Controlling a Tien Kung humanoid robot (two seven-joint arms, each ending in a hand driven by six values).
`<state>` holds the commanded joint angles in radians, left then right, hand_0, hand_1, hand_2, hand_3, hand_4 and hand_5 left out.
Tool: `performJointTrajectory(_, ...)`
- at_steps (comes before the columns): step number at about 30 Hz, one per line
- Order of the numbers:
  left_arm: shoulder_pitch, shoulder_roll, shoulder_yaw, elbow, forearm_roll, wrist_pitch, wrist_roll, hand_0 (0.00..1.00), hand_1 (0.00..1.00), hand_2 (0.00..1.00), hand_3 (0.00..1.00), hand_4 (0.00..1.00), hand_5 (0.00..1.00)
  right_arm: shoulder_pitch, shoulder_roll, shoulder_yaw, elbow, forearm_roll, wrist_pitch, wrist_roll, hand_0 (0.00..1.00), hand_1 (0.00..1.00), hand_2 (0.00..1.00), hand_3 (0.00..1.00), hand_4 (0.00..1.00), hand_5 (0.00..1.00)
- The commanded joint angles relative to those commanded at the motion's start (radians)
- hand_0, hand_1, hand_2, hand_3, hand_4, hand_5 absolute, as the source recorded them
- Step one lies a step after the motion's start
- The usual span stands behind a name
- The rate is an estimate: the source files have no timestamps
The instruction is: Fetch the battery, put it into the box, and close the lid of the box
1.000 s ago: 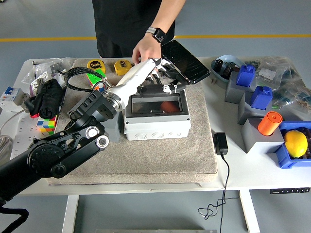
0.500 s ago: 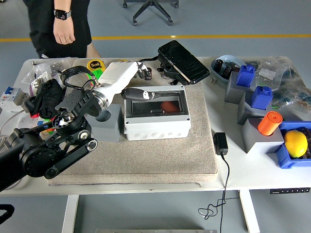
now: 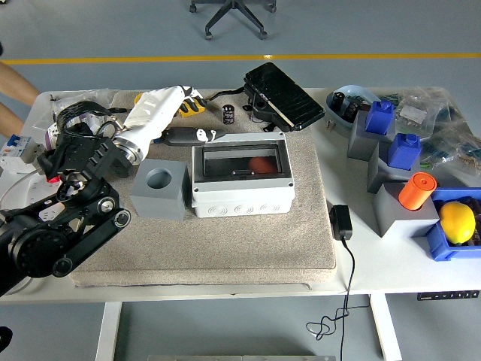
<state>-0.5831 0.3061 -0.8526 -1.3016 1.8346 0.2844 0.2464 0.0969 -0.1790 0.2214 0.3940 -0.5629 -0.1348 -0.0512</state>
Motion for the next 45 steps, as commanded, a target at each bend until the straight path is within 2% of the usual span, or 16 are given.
performJointTrajectory(1, 0.008, 0.001, -0.021, 0.000, -0.024, 0.008, -0.010, 0.406, 0.580, 0.595, 0.590, 0.998, 0.563, 0.000, 0.000, 0.000, 0.000, 0.000, 0.000, 0.000, 0.593, 0.602, 0.565, 0.553, 0.920, 0.440)
performJointTrajectory(4, 0.054, 0.010, -0.112, -0.002, -0.135, 0.058, -0.051, 0.406, 0.580, 0.595, 0.590, 0.998, 0.563, 0.001, -0.001, 0.000, -0.002, 0.000, 0.000, 0.000, 0.593, 0.602, 0.565, 0.553, 0.920, 0.440)
performJointTrajectory(6, 0.075, 0.014, -0.154, -0.002, -0.174, 0.081, -0.065, 0.406, 0.580, 0.595, 0.590, 0.998, 0.563, 0.002, -0.001, -0.001, -0.002, 0.002, 0.000, 0.000, 0.593, 0.602, 0.565, 0.553, 0.920, 0.440)
performJointTrajectory(7, 0.090, 0.017, -0.178, -0.002, -0.203, 0.090, -0.075, 0.361, 0.563, 0.564, 0.561, 0.998, 0.550, 0.002, -0.001, -0.003, -0.002, 0.003, 0.001, 0.000, 0.591, 0.600, 0.565, 0.553, 0.920, 0.440)
performJointTrajectory(12, 0.144, 0.031, -0.292, 0.008, -0.338, 0.095, -0.119, 0.361, 0.563, 0.564, 0.561, 0.998, 0.550, 0.005, -0.002, -0.005, -0.001, 0.003, 0.001, 0.001, 0.591, 0.600, 0.565, 0.553, 0.920, 0.440)
performJointTrajectory(13, 0.159, 0.032, -0.324, 0.011, -0.393, 0.094, -0.138, 0.307, 0.509, 0.527, 0.538, 0.998, 0.530, 0.005, -0.003, -0.006, -0.001, 0.003, 0.000, 0.001, 0.592, 0.601, 0.565, 0.552, 0.920, 0.440)
performJointTrajectory(18, 0.210, 0.027, -0.418, 0.016, -0.539, 0.116, -0.231, 0.307, 0.509, 0.527, 0.538, 0.998, 0.530, 0.008, -0.003, -0.021, -0.012, 0.017, 0.001, 0.001, 0.592, 0.601, 0.565, 0.552, 0.920, 0.440)
performJointTrajectory(19, 0.218, 0.026, -0.432, 0.017, -0.555, 0.119, -0.245, 0.306, 0.490, 0.515, 0.526, 0.955, 0.481, 0.009, -0.003, -0.025, -0.015, 0.021, 0.002, 0.001, 0.593, 0.602, 0.565, 0.553, 0.920, 0.440)
performJointTrajectory(21, 0.233, 0.026, -0.463, 0.019, -0.592, 0.120, -0.266, 0.306, 0.490, 0.515, 0.526, 0.955, 0.481, 0.010, -0.004, -0.030, -0.019, 0.027, 0.002, 0.001, 0.593, 0.602, 0.565, 0.553, 0.920, 0.440)
performJointTrajectory(29, 0.267, 0.027, -0.523, 0.018, -0.599, 0.100, -0.254, 0.314, 0.485, 0.509, 0.523, 0.966, 0.498, 0.012, -0.004, -0.040, -0.027, 0.034, 0.006, -0.003, 0.591, 0.602, 0.566, 0.553, 0.920, 0.440)
performJointTrajectory(42, 0.287, 0.037, -0.549, -0.001, -0.582, 0.077, -0.226, 0.319, 0.485, 0.509, 0.524, 0.971, 0.508, 0.017, -0.008, -0.020, -0.030, 0.023, 0.009, -0.007, 0.591, 0.602, 0.566, 0.554, 0.921, 0.440)
performJointTrajectory(45, 0.290, 0.036, -0.556, -0.004, -0.582, 0.077, -0.227, 0.322, 0.484, 0.512, 0.526, 0.949, 0.480, 0.017, -0.009, -0.013, -0.029, 0.019, 0.009, -0.007, 0.591, 0.602, 0.566, 0.554, 0.921, 0.440)
